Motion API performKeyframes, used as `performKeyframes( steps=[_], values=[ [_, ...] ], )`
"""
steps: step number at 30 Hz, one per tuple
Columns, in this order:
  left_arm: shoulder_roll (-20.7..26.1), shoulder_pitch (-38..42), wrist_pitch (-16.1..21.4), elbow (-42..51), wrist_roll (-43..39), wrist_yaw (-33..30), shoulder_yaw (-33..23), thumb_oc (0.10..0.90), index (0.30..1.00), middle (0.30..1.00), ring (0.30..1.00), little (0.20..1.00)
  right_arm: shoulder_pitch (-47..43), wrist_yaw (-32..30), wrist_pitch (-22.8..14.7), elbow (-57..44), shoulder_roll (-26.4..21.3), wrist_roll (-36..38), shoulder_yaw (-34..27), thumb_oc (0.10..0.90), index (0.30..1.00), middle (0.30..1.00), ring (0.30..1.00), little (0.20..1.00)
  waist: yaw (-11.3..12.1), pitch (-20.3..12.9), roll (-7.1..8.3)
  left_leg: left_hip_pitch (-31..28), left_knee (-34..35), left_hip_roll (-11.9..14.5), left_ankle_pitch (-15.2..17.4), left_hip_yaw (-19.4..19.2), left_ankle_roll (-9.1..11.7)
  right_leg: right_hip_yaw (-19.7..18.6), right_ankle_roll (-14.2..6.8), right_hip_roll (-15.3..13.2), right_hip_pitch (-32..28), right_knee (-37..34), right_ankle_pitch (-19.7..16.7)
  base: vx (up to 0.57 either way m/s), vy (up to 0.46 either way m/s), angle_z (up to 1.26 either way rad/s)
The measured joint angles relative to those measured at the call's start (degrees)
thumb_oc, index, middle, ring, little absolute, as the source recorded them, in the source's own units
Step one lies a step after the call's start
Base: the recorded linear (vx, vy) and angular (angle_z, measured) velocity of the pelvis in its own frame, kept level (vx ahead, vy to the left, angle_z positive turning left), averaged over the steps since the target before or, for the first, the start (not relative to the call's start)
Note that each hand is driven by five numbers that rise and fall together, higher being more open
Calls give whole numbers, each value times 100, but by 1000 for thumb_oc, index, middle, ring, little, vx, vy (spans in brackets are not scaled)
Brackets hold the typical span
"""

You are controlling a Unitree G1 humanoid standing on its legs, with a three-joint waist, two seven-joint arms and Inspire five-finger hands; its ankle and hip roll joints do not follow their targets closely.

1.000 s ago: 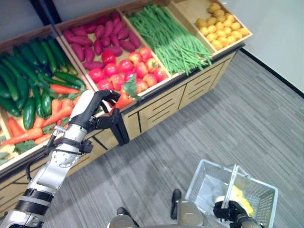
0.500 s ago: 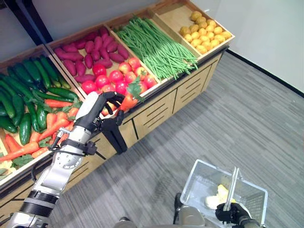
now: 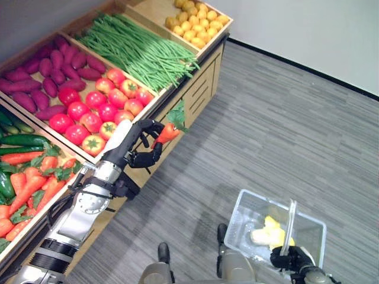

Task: Get the vegetables into the basket

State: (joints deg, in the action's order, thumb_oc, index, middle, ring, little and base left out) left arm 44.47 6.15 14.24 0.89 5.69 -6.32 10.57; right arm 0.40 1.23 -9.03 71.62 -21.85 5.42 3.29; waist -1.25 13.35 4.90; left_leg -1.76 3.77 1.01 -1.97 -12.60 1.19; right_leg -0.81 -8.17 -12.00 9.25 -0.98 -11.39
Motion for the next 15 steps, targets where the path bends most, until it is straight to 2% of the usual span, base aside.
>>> performKeyframes(
  steps=[3,5,7,8,11,12,13,14,15],
  values=[
    [0,4,6,70,-2,-3,-20,400,300,300,300,300,83,28,18,-18,67,-2,2,400,300,300,300,300,-56,-10,13,-128,121,-161,-15,-194,-24,-83,-66,-127,-62,-168,-90,25,140,-34],
    [4,-3,5,66,-1,-2,-24,400,300,300,300,300,129,38,20,-54,79,1,-2,400,300,300,300,300,-88,-10,17,-170,120,-180,10,-247,-43,-127,-74,-143,-65,-172,-96,-29,42,-17],
    [-10,-4,7,67,-2,-15,-22,400,300,300,300,300,141,51,18,-85,80,-2,-4,400,300,300,300,300,-147,-3,41,-233,116,-215,40,-372,-20,-145,-112,-104,-61,-187,-182,-83,60,-32],
    [14,-28,5,59,-3,-56,-35,400,300,300,300,300,75,63,10,-138,82,-9,16,400,300,300,300,300,-84,-6,38,-242,118,-154,87,-551,-2,-150,-95,2,56,-143,-306,-88,92,-72],
    [21,-39,-3,54,-3,-68,-54,400,300,300,300,300,-67,44,-11,-146,92,-36,209,400,300,300,300,300,-77,-4,60,-339,108,13,165,-932,-24,497,-87,156,121,-240,-610,-88,96,-68],
    [28,-38,-2,67,-2,-70,-66,400,300,300,300,300,-74,48,-8,-128,111,-37,214,400,300,300,300,300,-44,0,44,-421,127,81,165,-1073,-27,813,-140,186,127,-237,-541,-67,55,-41],
    [19,-40,-3,72,-2,-69,-77,400,300,300,300,300,-74,31,-7,-108,136,-35,210,400,300,300,300,300,-19,6,0,-452,143,192,153,-1157,-30,1179,-101,200,121,-42,-158,-73,33,-55],
    [-62,-90,-2,76,-3,-75,-118,400,300,300,300,300,-132,13,-2,-50,155,-19,177,400,300,300,300,300,99,17,-161,-540,122,427,148,-1331,-12,1801,170,211,218,851,417,-15,5,-51],
    [-78,-107,-3,74,-3,-76,-119,400,300,300,300,300,-138,16,1,-9,150,-3,138,400,300,300,300,300,179,-3,-231,-545,110,535,157,-1405,36,1895,149,197,229,1170,603,-12,5,-69]
  ],
)
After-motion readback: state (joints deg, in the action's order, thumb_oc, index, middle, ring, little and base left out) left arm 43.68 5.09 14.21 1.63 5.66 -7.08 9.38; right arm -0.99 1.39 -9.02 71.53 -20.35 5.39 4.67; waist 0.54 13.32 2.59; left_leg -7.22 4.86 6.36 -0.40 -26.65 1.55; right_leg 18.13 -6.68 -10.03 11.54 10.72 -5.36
